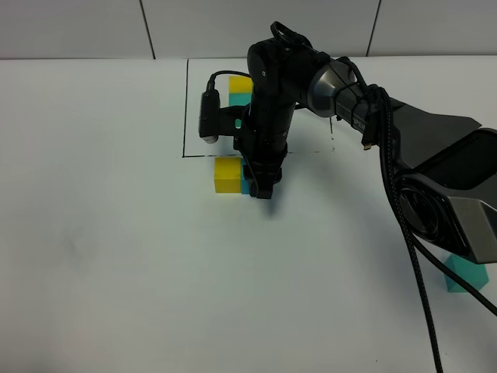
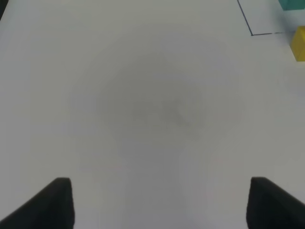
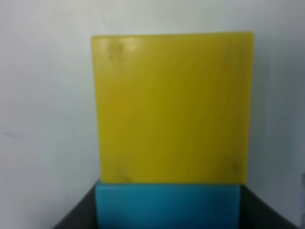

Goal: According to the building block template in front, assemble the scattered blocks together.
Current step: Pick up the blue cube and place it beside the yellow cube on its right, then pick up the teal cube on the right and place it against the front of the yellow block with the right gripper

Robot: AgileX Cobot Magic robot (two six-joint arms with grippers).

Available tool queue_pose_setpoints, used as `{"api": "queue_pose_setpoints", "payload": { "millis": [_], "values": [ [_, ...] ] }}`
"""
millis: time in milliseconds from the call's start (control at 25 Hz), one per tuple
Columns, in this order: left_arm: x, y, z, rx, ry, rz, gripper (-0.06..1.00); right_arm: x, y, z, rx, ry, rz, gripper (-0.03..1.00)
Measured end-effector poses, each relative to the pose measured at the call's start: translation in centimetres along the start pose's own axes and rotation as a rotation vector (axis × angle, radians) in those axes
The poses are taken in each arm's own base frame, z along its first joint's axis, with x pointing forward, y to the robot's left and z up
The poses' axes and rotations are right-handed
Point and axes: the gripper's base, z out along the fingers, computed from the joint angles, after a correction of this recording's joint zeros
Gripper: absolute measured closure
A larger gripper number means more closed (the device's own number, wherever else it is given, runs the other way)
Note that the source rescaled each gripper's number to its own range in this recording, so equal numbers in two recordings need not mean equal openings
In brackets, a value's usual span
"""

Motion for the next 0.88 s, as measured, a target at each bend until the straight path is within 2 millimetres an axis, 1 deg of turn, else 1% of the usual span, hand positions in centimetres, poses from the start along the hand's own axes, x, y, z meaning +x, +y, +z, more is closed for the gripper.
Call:
{"api": "queue_pose_setpoints", "payload": {
  "millis": [360, 720, 800, 880],
  "values": [
    [0.00, 0.00, 0.00, 0.000, 0.000, 0.000, 0.27, 0.01, 0.00, 0.04, 0.000, 0.001, -0.001, 0.75],
    [0.00, 0.00, 0.00, 0.000, 0.000, 0.000, 0.27, 0.51, -0.33, -0.03, -0.003, -0.004, -0.015, 0.75],
    [0.00, 0.00, 0.00, 0.000, 0.000, 0.000, 0.27, 0.71, -0.45, -0.06, -0.001, -0.003, -0.016, 0.71],
    [0.00, 0.00, 0.00, 0.000, 0.000, 0.000, 0.27, 0.92, -0.58, -0.13, 0.005, 0.006, -0.024, 0.62]
  ]
}}
